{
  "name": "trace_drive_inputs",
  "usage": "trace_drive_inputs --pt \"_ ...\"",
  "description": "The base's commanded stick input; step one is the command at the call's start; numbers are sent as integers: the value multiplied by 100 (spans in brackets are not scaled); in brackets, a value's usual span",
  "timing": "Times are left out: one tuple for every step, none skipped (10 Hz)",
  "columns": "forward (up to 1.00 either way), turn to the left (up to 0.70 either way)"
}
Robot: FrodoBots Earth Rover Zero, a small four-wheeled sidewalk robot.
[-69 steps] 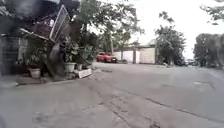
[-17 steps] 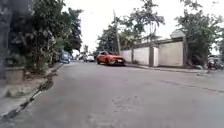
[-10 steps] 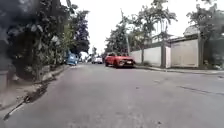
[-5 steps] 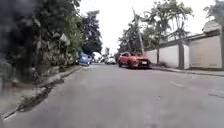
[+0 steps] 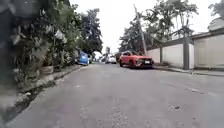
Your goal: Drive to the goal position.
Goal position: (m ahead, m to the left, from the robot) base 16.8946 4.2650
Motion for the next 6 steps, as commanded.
trace_drive_inputs --pt "100 9" --pt "100 28" --pt "100 35" --pt "100 2" --pt "100 11" --pt "100 7"
